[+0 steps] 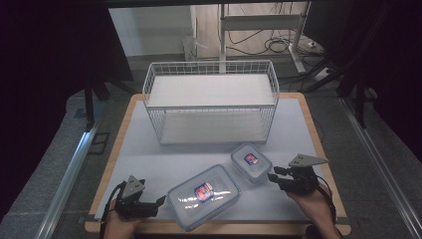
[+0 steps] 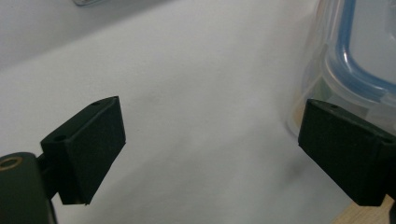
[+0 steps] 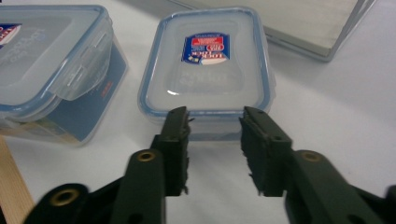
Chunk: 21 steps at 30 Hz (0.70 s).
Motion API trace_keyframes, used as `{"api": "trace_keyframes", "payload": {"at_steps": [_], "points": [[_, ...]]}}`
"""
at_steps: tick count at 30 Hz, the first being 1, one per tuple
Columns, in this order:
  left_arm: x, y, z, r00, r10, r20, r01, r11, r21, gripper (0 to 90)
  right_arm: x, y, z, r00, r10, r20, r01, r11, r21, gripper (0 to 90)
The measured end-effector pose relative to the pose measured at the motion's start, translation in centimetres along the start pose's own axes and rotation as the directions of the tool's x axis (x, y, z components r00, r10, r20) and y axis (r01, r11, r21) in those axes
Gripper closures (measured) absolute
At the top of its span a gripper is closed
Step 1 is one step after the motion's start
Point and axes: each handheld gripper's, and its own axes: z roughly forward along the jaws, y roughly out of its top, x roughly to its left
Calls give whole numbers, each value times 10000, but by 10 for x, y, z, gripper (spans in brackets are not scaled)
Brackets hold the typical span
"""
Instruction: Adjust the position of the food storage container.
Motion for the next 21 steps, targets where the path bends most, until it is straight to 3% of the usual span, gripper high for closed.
{"api": "trace_keyframes", "payload": {"at_steps": [4,10,14,21], "points": [[-1,0,1,9999,37,-118,-36,9999,99,73,1,6,1,9999,-152,65,152,9999,31,749],[-2,0,0,9999,91,-114,-90,9999,45,75,8,18,10,9983,-428,-405,438,9987,250,899],[-3,0,2,9997,168,-149,-166,9998,93,75,13,32,19,9951,-865,-478,879,9957,300,900],[-3,0,2,9998,153,-149,-151,9998,133,75,18,57,49,9914,-1035,-797,1063,9938,315,900]]}}
